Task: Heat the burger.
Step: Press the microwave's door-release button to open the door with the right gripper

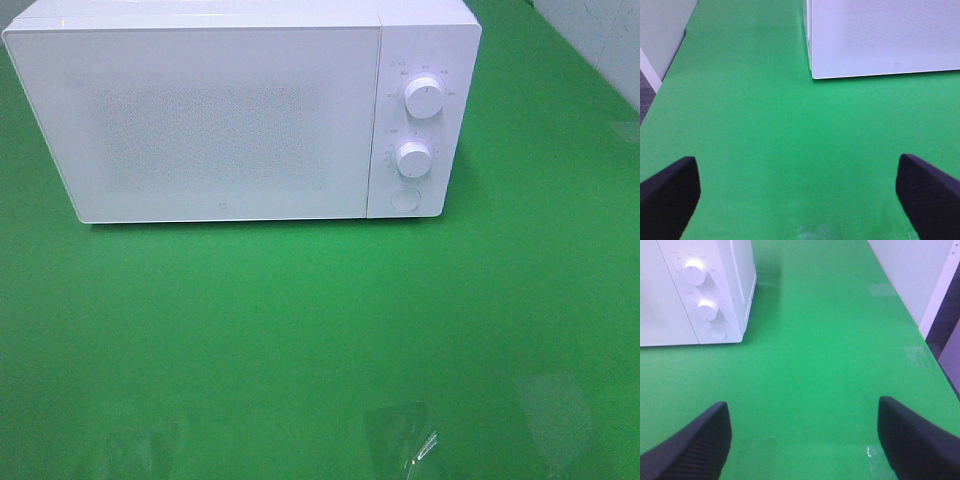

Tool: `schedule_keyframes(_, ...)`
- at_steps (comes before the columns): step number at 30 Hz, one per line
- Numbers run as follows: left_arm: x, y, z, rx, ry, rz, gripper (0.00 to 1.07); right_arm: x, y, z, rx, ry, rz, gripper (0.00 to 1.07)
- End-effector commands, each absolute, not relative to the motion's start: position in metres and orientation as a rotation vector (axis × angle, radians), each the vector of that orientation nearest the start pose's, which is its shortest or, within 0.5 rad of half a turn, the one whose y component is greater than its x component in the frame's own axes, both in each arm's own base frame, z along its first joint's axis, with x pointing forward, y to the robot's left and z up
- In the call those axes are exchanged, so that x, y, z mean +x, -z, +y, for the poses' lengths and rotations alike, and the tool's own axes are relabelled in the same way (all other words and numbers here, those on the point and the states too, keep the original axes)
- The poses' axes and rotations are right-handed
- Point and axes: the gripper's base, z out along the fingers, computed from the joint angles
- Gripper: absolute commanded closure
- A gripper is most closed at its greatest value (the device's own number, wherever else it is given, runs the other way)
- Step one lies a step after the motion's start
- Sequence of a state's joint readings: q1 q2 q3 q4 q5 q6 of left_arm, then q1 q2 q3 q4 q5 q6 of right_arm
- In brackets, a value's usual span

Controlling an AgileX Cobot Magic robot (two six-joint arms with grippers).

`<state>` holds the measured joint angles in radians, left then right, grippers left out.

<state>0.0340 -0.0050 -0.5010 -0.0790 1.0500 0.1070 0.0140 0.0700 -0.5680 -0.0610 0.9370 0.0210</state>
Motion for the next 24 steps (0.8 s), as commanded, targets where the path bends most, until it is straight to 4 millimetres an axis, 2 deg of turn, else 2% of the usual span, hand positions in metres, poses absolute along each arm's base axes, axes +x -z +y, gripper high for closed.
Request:
schedule_keyframes(1, -0.007, -0.279, -0.006, 0.076, 0.003, 1.994, 0.07, 0.010, -0.315, -0.005, 0.003, 0.052, 1.875, 0.30)
schedule_keyframes(2, -0.007, -0.279, -0.006, 0.076, 0.003, 1.994, 0.07, 0.017, -0.318, -0.004, 0.000, 0.052, 1.865, 0.31)
schedule_keyframes(5, -0.007, -0.279, -0.006, 0.076, 0.003, 1.994, 0.07, 0.021, -0.320, -0.004, -0.001, 0.051, 1.860, 0.31)
schedule_keyframes(9, -0.007, -0.279, -0.006, 0.076, 0.003, 1.994, 0.07, 0.044, -0.327, -0.003, -0.012, 0.051, 1.843, 0.31)
schedule_keyframes(21, -0.007, -0.279, -0.006, 0.076, 0.003, 1.994, 0.07, 0.083, -0.339, -0.002, -0.028, 0.049, 1.754, 0.31)
schedule_keyframes(24, -0.007, -0.279, -0.006, 0.076, 0.003, 1.994, 0.07, 0.103, -0.338, -0.001, -0.032, 0.045, 1.755, 0.31)
